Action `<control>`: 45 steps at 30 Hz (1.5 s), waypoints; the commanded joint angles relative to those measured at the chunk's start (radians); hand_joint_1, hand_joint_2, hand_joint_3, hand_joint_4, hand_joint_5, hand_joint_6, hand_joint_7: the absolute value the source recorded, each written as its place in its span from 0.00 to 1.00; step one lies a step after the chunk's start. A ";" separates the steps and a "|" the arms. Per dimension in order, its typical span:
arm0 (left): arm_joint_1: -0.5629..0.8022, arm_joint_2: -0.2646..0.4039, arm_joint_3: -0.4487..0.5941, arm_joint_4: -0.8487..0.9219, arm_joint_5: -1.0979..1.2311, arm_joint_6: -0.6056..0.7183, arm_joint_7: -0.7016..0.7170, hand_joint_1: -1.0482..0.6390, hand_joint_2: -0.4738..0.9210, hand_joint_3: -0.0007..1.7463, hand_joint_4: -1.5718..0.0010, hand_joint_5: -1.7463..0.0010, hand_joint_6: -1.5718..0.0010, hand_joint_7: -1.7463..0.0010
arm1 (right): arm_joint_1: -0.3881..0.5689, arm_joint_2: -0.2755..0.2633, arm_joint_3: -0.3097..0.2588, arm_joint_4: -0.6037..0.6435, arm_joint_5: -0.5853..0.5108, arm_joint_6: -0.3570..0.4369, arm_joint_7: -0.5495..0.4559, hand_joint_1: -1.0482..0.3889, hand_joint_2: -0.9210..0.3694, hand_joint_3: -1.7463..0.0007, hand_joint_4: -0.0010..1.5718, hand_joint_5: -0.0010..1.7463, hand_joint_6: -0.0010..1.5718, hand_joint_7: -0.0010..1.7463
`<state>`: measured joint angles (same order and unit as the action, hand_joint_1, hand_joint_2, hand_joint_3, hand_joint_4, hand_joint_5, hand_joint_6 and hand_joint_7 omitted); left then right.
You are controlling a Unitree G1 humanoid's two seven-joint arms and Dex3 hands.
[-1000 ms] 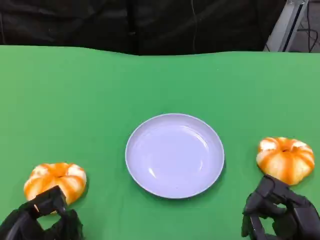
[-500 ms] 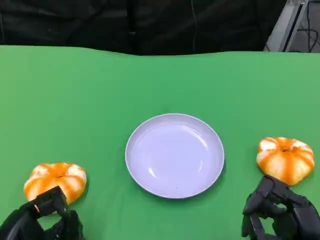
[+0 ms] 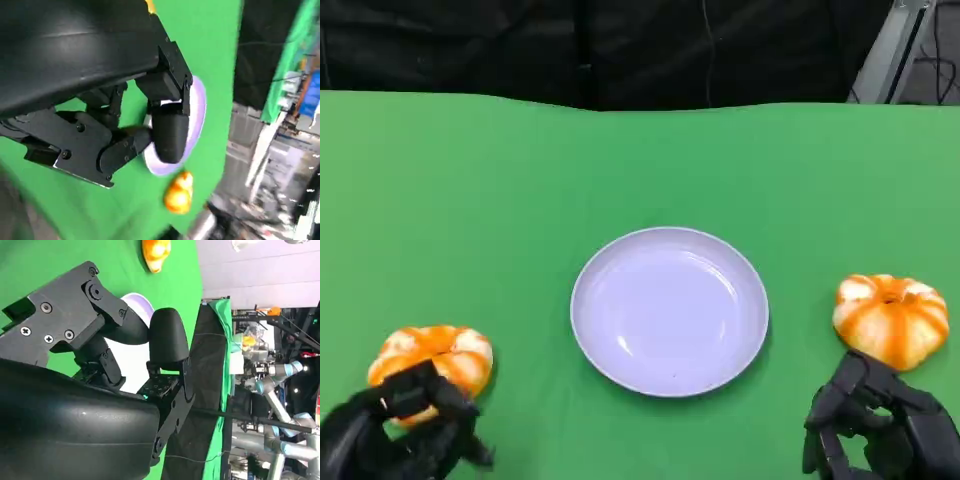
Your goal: Grasp the bread from the table and place it into the plate.
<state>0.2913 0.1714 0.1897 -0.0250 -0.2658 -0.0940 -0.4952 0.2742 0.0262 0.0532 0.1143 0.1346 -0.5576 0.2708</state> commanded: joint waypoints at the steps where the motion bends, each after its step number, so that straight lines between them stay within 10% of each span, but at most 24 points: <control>1: -0.003 0.125 -0.018 0.043 0.490 -0.369 0.252 0.16 1.00 0.25 0.83 0.96 0.74 0.99 | 0.005 -0.006 -0.004 -0.012 0.001 0.006 -0.010 0.61 0.32 0.27 0.53 1.00 0.47 0.90; 11: -0.141 0.311 -0.107 0.087 1.155 -0.316 0.719 0.07 1.00 0.12 0.93 1.00 0.77 1.00 | 0.004 -0.003 -0.003 -0.015 0.000 0.009 -0.012 0.63 0.31 0.26 0.53 1.00 0.48 0.89; 45: -0.380 0.400 -0.424 0.518 1.048 -0.273 0.706 0.06 1.00 0.16 0.88 0.98 0.77 0.99 | 0.015 -0.007 0.009 -0.043 -0.011 0.021 -0.026 0.62 0.32 0.26 0.53 1.00 0.47 0.90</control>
<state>-0.0597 0.5552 -0.2209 0.4391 0.7808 -0.3644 0.1833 0.2854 0.0335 0.0670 0.0852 0.1225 -0.5376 0.2451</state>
